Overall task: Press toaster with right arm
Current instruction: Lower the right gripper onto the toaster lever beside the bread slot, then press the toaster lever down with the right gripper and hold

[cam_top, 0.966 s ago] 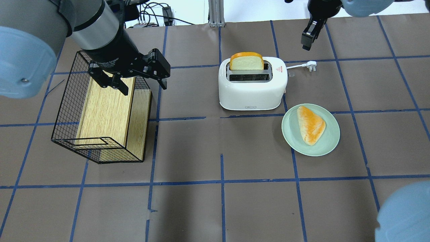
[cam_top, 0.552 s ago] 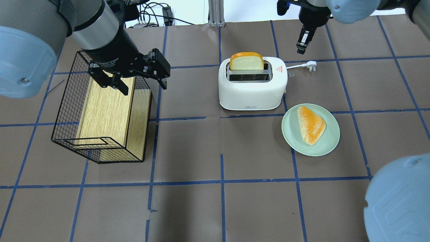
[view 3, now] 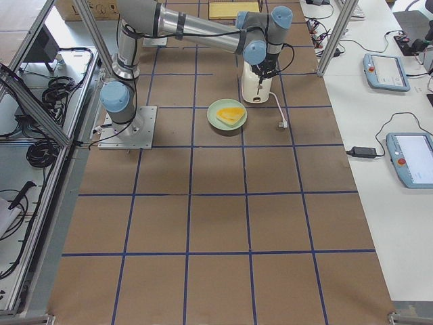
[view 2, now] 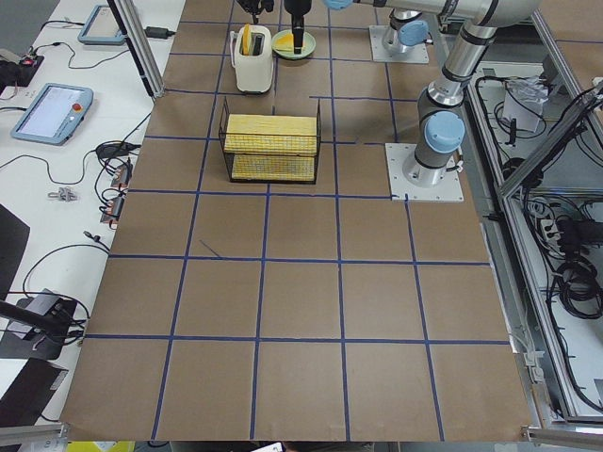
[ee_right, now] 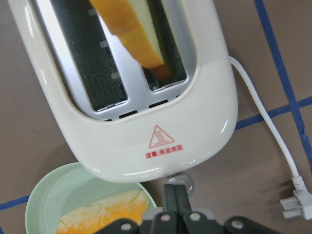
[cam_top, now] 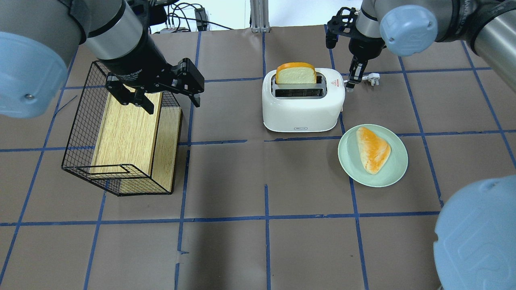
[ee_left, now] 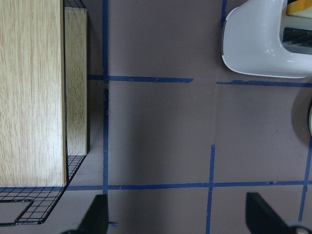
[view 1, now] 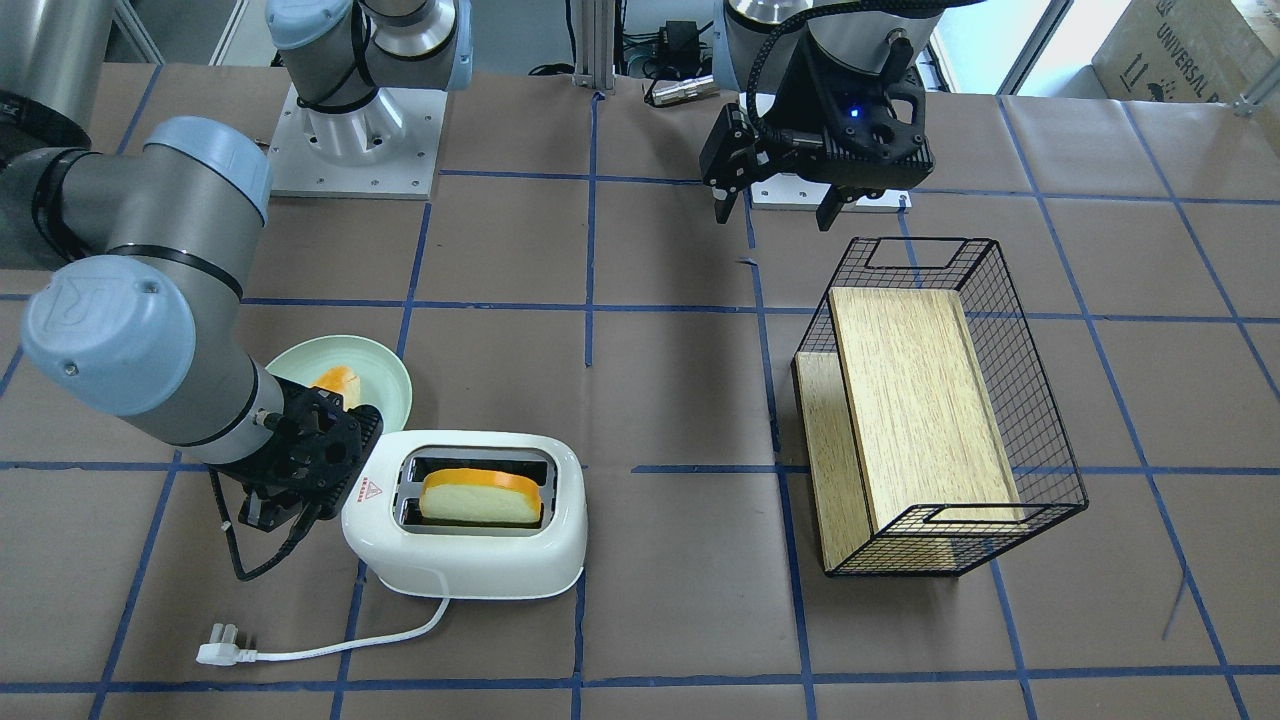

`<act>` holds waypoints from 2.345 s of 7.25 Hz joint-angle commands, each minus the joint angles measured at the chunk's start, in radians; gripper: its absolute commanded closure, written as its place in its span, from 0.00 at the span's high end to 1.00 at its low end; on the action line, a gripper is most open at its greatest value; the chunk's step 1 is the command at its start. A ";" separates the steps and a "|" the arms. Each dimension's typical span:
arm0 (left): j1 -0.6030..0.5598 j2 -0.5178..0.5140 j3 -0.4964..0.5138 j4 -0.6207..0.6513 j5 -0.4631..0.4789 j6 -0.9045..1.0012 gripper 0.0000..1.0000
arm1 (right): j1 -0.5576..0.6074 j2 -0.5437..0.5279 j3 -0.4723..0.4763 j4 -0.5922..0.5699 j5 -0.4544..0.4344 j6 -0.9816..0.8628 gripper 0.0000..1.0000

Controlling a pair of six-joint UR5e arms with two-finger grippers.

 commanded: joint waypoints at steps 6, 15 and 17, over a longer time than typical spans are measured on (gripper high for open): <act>0.000 -0.001 0.000 0.000 0.000 0.000 1.00 | -0.009 0.018 0.042 -0.101 -0.012 -0.085 0.09; 0.000 -0.001 0.000 0.000 0.000 0.000 1.00 | -0.015 0.054 0.069 -0.104 -0.012 -0.082 0.10; 0.000 -0.001 0.000 0.000 0.000 0.000 1.00 | -0.015 0.056 0.070 -0.104 -0.012 -0.082 0.10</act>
